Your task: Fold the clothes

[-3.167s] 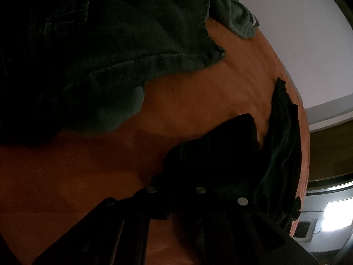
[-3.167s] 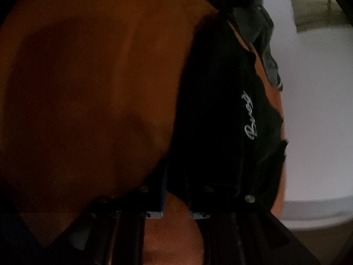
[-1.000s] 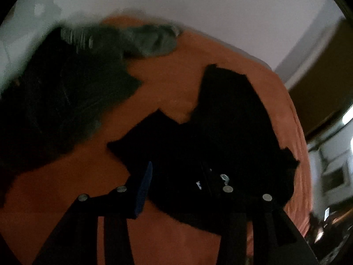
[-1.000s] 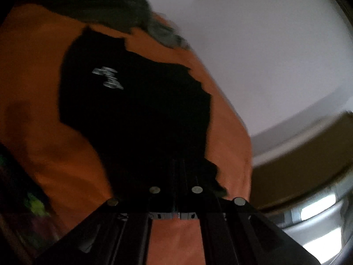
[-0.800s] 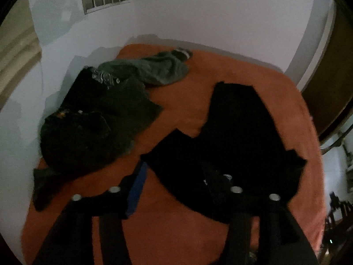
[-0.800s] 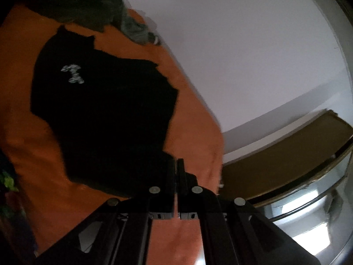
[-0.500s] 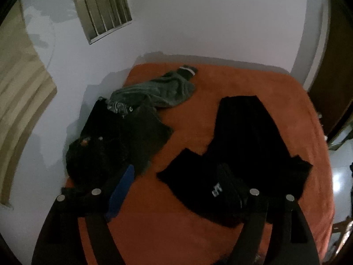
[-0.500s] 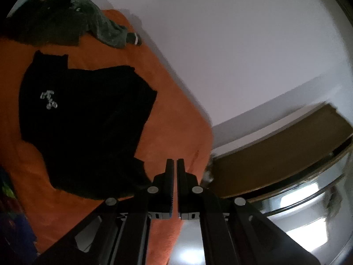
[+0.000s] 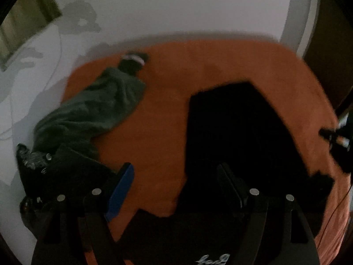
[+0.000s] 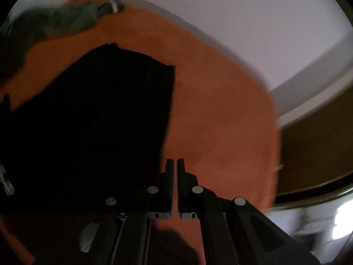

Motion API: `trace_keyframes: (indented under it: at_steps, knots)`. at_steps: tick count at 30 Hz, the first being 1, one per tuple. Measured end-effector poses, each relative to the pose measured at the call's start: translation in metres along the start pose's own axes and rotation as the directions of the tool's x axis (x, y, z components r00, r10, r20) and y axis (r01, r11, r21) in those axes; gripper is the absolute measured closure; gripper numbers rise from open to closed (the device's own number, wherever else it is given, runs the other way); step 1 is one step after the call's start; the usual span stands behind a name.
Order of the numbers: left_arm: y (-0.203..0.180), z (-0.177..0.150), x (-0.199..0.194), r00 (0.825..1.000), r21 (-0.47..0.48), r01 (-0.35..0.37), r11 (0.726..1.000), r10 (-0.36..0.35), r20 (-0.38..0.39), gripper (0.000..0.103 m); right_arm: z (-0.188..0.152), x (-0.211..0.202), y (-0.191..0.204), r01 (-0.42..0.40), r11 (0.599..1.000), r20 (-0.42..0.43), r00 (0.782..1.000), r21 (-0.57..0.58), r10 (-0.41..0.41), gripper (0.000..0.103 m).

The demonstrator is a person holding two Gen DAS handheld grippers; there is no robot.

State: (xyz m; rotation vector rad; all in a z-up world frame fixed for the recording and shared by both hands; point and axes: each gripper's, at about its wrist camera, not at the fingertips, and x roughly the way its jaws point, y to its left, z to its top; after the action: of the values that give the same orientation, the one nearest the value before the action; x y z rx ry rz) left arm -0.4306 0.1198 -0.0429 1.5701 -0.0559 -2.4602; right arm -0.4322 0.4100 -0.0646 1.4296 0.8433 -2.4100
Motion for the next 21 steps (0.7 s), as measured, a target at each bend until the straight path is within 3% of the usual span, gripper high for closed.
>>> trace_keyframes:
  at_steps: [3,6,10,12,15,17,18,19,21]
  knots:
    - [-0.005,0.002,0.028,0.998,0.059,0.004,0.998,-0.001,-0.061,0.025,0.016,0.042,-0.014,-0.104,0.989,0.01,0.995,0.1,0.104,0.096]
    - [-0.026,-0.004,0.052,0.993,0.128,0.091,0.988,-0.08,-0.086,0.025,0.028,0.079,-0.024,-0.208,0.958,0.045,0.978,0.198,0.203,0.065]
    - [-0.052,-0.006,0.104,0.983,0.15,0.172,0.974,-0.16,-0.092,0.025,0.01,0.09,-0.012,-0.343,0.892,0.185,0.936,0.296,0.299,0.055]
    - [-0.055,-0.003,0.137,0.979,0.107,0.194,0.975,-0.186,-0.085,0.026,-0.007,0.101,-0.002,-0.378,0.866,0.205,0.923,0.328,0.325,0.054]
    - [-0.05,-0.002,0.182,0.969,0.008,0.238,0.971,-0.237,-0.071,0.027,-0.028,0.117,0.014,-0.363,0.884,0.156,0.931,0.293,0.331,0.054]
    - [-0.044,-0.002,0.202,0.955,-0.038,0.285,0.958,-0.287,-0.073,0.044,-0.036,0.131,0.022,-0.323,0.91,0.114,0.946,0.259,0.303,0.059]
    - [-0.04,-0.003,0.211,0.947,-0.064,0.309,0.949,-0.313,-0.075,0.056,-0.037,0.142,0.024,-0.302,0.921,0.088,0.953,0.247,0.289,0.081]
    - [-0.036,-0.003,0.219,0.935,-0.1,0.336,0.937,-0.344,-0.083,0.078,-0.039,0.15,0.027,-0.301,0.925,0.068,0.954,0.234,0.293,0.098]
    - [-0.027,-0.003,0.233,0.911,-0.168,0.384,0.908,-0.402,-0.089,0.09,-0.04,0.151,0.027,-0.31,0.924,0.081,0.951,0.224,0.299,0.1]
